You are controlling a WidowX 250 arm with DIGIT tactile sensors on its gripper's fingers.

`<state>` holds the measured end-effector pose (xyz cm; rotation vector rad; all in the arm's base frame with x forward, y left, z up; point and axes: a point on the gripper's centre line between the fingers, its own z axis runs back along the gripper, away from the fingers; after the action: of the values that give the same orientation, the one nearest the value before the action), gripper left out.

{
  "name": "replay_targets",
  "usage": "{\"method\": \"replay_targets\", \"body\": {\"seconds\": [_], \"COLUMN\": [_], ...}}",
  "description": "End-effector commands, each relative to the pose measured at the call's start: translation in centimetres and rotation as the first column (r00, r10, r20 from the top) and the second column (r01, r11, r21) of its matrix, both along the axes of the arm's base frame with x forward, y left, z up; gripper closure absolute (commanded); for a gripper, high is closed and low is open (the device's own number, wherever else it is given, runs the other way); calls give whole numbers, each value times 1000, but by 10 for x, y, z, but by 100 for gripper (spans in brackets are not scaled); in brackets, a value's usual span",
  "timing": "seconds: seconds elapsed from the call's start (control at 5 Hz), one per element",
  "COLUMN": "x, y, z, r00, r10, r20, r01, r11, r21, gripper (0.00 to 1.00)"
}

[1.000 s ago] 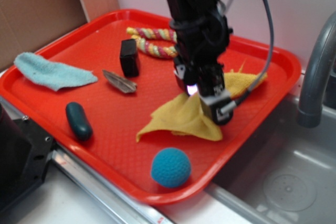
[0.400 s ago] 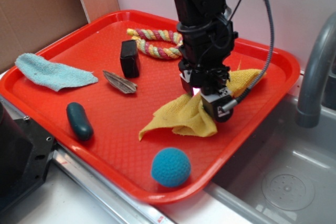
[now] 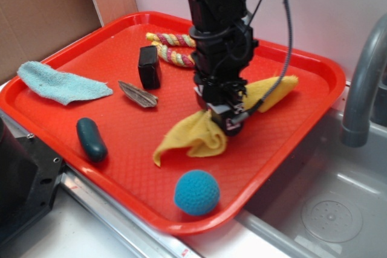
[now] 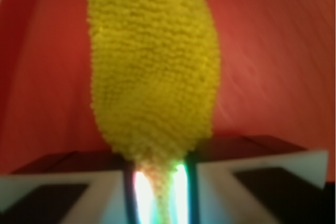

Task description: Grab the yellow cloth.

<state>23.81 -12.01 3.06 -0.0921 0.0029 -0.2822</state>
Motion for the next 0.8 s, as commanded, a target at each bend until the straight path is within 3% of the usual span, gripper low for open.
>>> {"method": "replay_targets", "body": {"seconds": [0.0,0.2,0.6], "x": [-34,-49,-40], "y": [74,109,101], "z": [110,158,195], "r00": [955,882,885], "r10": [285,459,446], "r20": [75,109,130], "r01": [-286,-463,-450], "r11": [958,886,893], "r21": [2,11,3], "gripper": [100,100,100]}}
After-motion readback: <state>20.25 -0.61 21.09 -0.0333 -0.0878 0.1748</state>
